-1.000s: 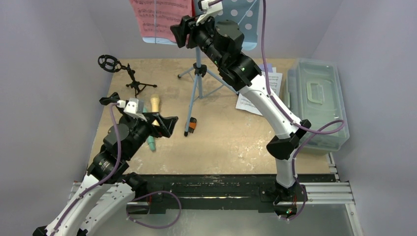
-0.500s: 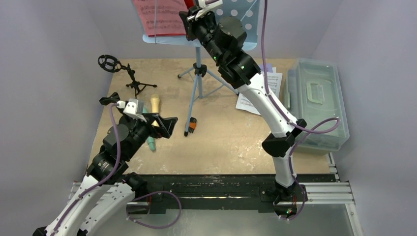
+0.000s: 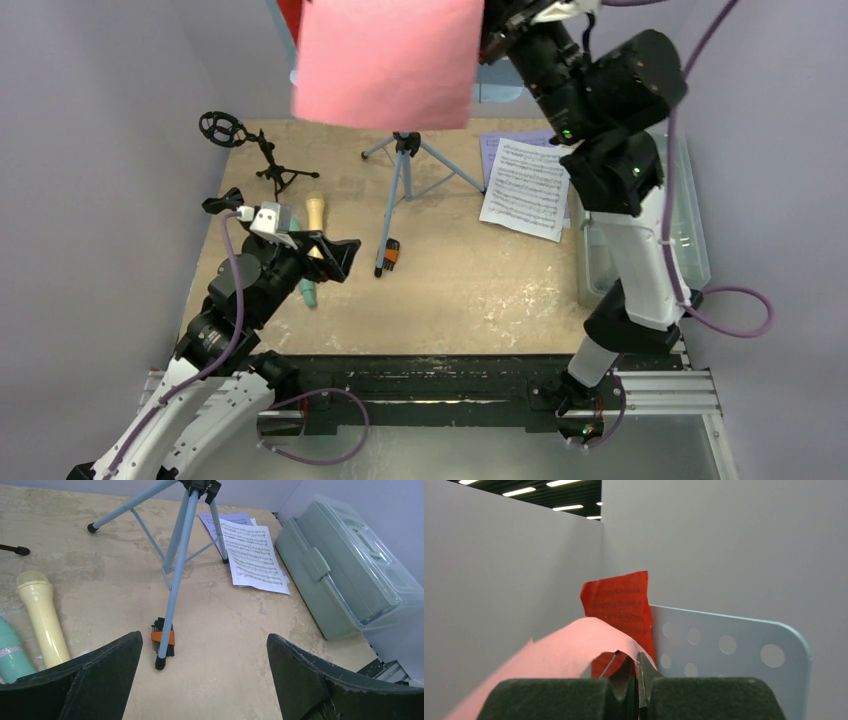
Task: Pack up the instrument practice props
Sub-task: Pick up the sheet music from the music stand, then place the sheet music at the center of the board.
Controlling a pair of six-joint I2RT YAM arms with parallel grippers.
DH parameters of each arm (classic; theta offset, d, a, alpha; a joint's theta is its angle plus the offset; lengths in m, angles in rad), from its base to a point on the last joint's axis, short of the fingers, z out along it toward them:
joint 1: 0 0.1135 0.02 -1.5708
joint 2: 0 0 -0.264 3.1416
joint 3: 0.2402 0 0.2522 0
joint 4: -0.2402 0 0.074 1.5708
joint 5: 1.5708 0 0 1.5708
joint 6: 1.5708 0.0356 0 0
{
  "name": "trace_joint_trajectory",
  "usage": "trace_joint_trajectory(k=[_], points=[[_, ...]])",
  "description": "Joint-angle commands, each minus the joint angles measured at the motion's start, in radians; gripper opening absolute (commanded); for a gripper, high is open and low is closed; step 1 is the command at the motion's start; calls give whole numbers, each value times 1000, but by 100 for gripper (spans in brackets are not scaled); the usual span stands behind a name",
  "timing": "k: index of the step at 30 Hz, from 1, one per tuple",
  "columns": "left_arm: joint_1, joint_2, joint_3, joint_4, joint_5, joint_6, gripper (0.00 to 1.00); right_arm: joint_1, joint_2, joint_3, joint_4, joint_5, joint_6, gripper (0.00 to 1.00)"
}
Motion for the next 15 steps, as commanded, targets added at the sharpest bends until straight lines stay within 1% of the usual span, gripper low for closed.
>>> trace_joint_trajectory(k=[1, 4, 9, 12, 15], points=[[5, 0, 25, 23, 9, -1, 95, 4, -83, -65, -96, -150, -11, 0], [4, 5, 17, 39, 22, 7, 95, 4, -137, -137, -145, -237, -10, 0], [4, 13, 18, 48, 48, 44, 96, 1, -246, -282, -276, -441, -106, 0], [4, 4, 21, 50, 74, 82, 96, -42, -334, -421, -361, -600, -190, 0], [4, -8, 5, 67, 107, 135, 96, -114, -428, -618, -418, -751, -249, 0]])
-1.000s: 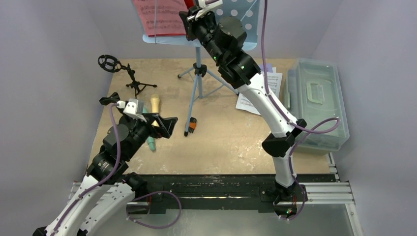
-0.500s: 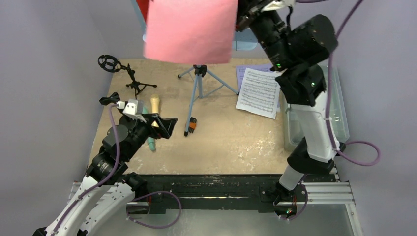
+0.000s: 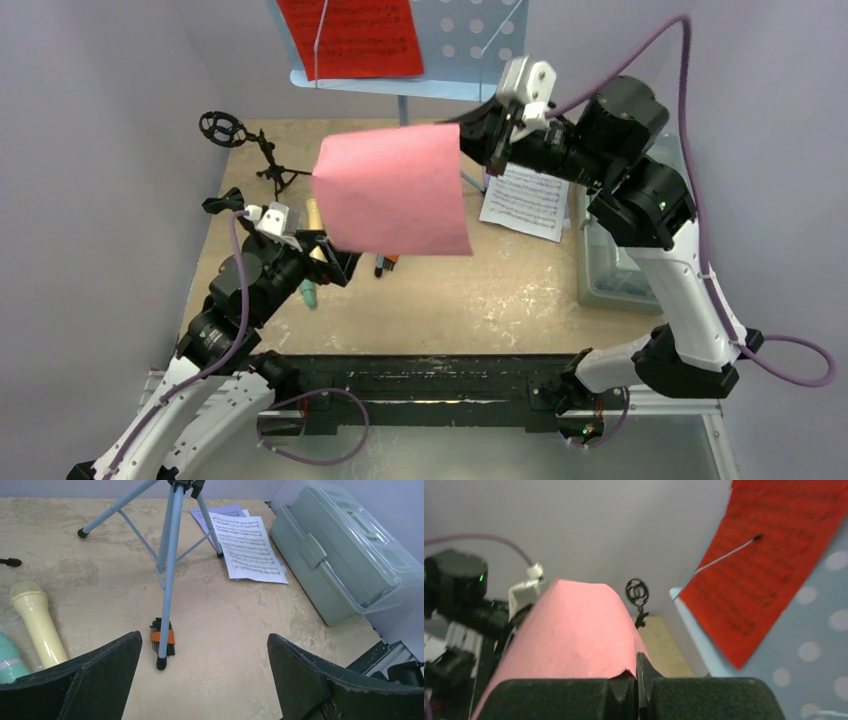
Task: Pack up the instrument practice props
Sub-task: Place the sheet music at the center of the board.
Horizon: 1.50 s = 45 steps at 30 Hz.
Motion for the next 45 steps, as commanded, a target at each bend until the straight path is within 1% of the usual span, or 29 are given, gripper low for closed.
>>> trace_joint_trajectory(k=[1, 5, 9, 14, 19, 26, 32, 45], points=[[5, -20, -3, 74, 70, 101, 97, -92, -133, -217, -154, -294, -137, 0], [5, -11, -19, 101, 117, 170, 98, -149, -246, -440, -236, -356, -254, 0], [5, 13, -22, 104, 143, 229, 98, -211, -351, -654, -271, -406, -336, 0], [5, 30, -34, 108, 147, 290, 99, -304, -450, -860, -270, -465, -370, 0], [5, 44, -59, 110, 110, 344, 100, -410, -507, -1027, -255, -520, -367, 0], [6, 39, -125, 122, 46, 356, 100, -516, -492, -1116, -240, -517, -334, 0], [5, 30, -134, 126, 12, 351, 100, -599, -486, -1163, -191, -516, -286, 0], [5, 12, -139, 123, 45, 343, 100, -690, -432, -1162, -146, -502, -213, 0]])
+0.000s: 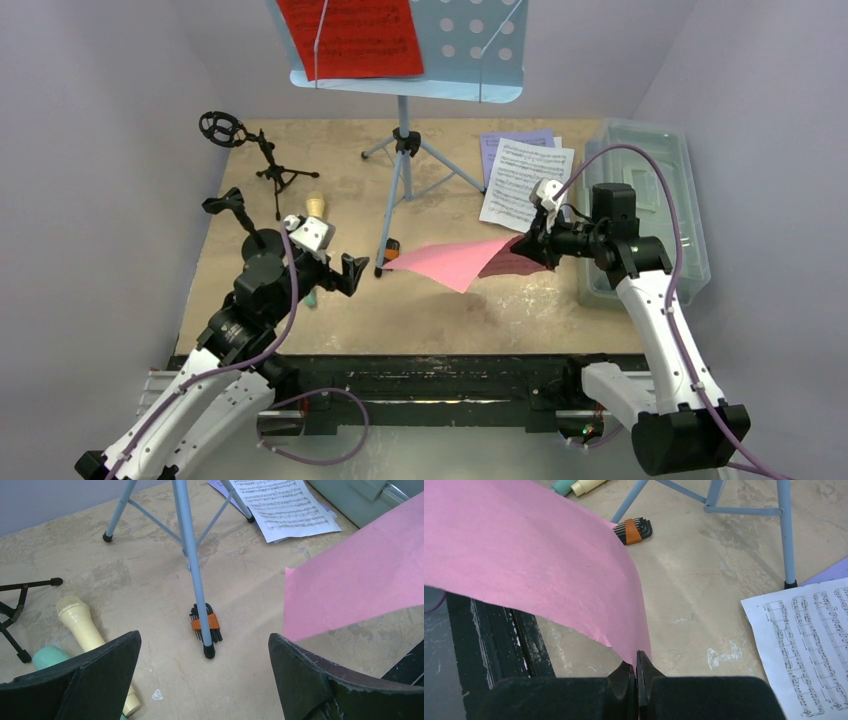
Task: Pack up the instrument practice props
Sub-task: Place the sheet music at the center of the board.
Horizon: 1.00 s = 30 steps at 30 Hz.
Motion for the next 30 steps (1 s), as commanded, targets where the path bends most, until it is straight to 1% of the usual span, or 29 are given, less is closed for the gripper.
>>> trace_joint_trajectory(k=[1, 14, 29, 30], points=[[5, -13, -4, 41, 13, 8, 100, -22, 11, 8, 38, -17, 38, 0], [4, -17, -5, 42, 17, 9, 100, -48, 84, 40, 54, 42, 74, 0], [5, -16, -5, 42, 18, 10, 100, -101, 278, 126, 69, 68, 102, 0], [5, -17, -5, 42, 18, 11, 100, -122, 297, 135, 68, 68, 109, 0]])
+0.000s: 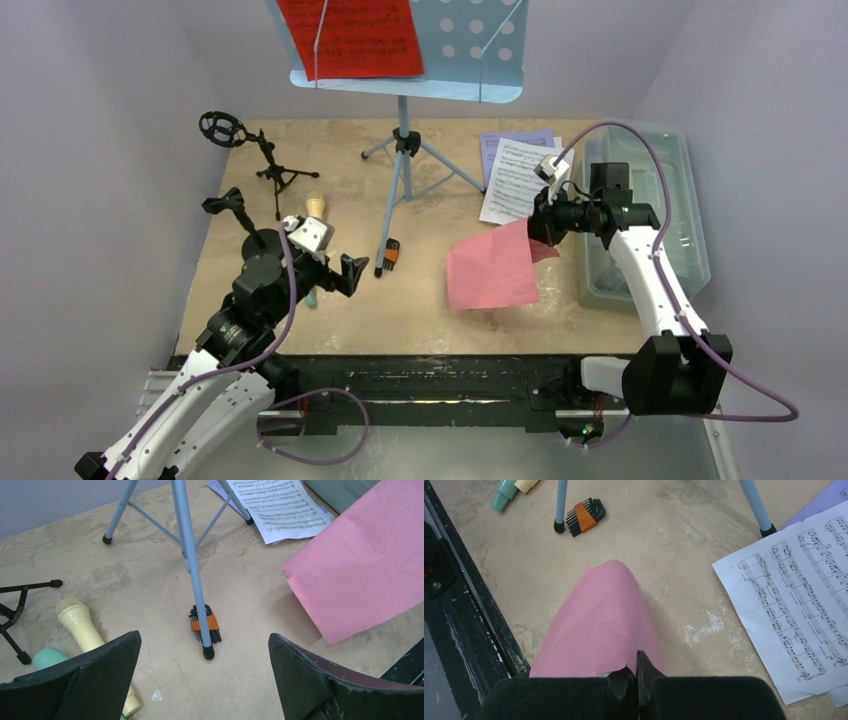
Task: Pack up the instrument practice props
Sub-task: Place the sheet music at the center of the board.
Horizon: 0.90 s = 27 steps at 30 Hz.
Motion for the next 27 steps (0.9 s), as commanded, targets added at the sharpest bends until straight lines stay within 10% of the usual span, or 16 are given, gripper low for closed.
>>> trace_joint_trajectory(k=[1, 27], points=[[4, -7, -5, 42, 15, 11, 100, -40, 67, 74, 28, 8, 36, 0], [4, -9, -5, 44, 17, 12, 100, -103, 235, 138, 260, 331, 571, 0]])
